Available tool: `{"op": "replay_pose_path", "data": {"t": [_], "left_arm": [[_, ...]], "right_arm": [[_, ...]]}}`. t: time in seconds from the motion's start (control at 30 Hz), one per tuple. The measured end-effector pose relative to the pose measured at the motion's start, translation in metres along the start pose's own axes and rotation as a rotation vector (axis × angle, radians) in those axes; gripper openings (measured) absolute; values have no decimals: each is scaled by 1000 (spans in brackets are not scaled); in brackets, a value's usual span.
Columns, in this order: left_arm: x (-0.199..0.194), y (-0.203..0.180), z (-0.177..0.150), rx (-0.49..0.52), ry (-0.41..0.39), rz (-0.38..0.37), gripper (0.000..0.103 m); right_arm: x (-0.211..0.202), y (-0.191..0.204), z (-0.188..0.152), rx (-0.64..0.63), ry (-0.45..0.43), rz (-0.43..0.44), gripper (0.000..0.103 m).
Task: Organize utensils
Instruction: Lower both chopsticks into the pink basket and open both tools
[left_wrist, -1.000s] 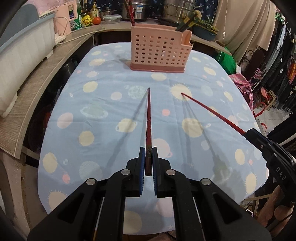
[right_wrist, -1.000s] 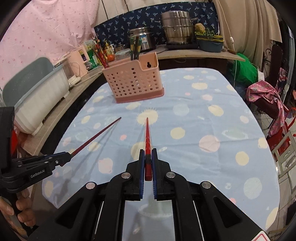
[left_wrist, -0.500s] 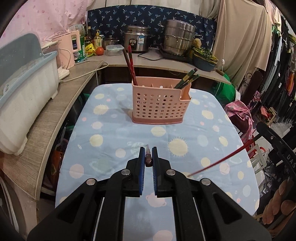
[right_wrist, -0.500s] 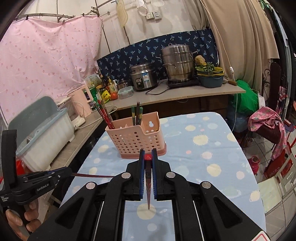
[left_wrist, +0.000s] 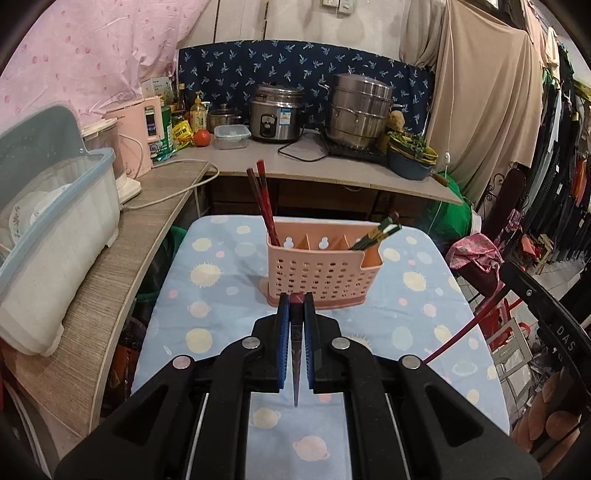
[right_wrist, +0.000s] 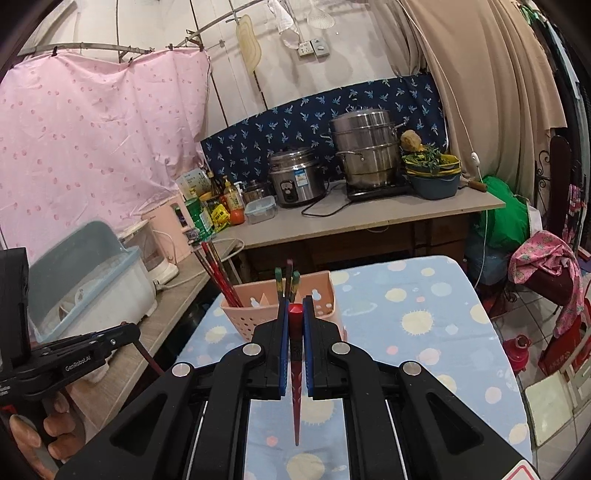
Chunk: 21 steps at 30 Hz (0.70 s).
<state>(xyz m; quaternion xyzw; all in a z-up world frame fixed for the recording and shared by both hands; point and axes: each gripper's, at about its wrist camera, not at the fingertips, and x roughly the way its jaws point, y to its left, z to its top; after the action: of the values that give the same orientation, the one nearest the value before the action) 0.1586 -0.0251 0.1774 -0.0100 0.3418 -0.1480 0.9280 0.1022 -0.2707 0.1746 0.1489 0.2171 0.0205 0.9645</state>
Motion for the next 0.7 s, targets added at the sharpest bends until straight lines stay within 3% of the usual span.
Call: {"op": "replay_pose_path", "data": {"t": [0.43,0.7], "left_arm": [[-14,10,116,-31,-243,41,7],[4,8,154,-27,-341,23,7]], "right_arm": [[38,32,100,24,-187,89,6],[88,29,119,31,-176,47,6]]}}
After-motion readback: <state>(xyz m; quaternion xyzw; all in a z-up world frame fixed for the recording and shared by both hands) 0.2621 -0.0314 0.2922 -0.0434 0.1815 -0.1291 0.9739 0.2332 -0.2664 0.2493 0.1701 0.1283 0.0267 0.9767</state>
